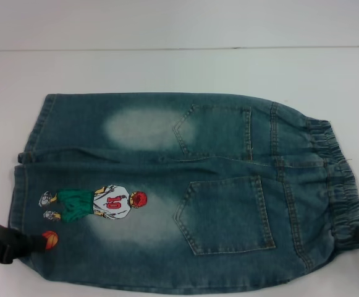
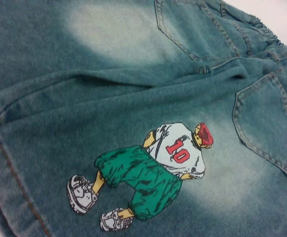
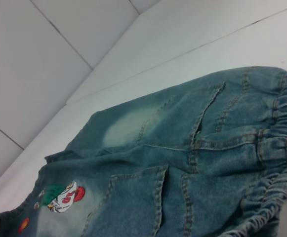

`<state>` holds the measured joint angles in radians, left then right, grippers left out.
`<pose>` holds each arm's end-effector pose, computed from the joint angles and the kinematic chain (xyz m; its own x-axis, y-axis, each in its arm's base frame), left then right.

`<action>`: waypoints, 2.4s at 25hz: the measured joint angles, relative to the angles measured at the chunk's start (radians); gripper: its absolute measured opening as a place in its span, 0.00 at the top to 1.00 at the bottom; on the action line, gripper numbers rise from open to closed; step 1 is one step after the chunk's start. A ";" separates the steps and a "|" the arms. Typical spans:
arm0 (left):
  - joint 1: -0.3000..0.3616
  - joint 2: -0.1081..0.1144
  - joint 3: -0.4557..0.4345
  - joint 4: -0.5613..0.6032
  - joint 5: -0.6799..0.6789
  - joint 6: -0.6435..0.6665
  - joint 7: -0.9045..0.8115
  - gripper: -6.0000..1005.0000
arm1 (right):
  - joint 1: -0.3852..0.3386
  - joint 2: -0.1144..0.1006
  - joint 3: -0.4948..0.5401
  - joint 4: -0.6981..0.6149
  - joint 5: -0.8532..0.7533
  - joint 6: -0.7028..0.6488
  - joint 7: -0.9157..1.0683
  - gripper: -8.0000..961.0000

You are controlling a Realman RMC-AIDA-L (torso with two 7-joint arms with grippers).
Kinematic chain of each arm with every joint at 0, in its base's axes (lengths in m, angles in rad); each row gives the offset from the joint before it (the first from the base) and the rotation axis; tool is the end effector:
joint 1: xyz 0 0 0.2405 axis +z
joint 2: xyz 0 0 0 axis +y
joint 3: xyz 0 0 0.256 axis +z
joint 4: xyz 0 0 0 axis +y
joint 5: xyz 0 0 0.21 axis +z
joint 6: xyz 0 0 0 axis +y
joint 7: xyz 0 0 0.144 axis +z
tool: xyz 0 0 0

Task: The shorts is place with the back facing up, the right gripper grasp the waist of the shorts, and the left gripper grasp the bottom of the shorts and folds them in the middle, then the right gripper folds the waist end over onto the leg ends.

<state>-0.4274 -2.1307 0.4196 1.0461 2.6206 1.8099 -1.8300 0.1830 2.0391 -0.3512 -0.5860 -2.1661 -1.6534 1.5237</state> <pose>-0.3312 0.2617 0.0487 0.5723 0.8035 0.1637 0.8197 -0.5553 -0.1401 0.3851 0.1996 0.0295 0.3814 -0.6939 -0.6108 -0.8935 -0.4462 -0.0510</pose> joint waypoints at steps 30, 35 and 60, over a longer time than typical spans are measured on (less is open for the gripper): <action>-0.012 0.053 -0.009 0.020 0.062 -0.028 -0.063 0.46 | 0.024 -0.002 -0.001 0.001 0.000 0.019 0.002 0.95; -0.011 0.056 -0.013 0.043 0.077 -0.025 -0.068 0.42 | 0.029 -0.002 -0.001 0.000 0.000 0.021 0.002 0.95; -0.021 0.069 -0.002 0.037 0.158 0.052 -0.088 0.43 | 0.040 -0.003 0.000 0.000 0.000 0.034 0.003 0.95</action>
<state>-0.4487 -2.0620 0.4177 1.0835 2.7781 1.8620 -1.9176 0.2228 2.0356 -0.3517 -0.5860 -2.1659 -1.6199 1.5263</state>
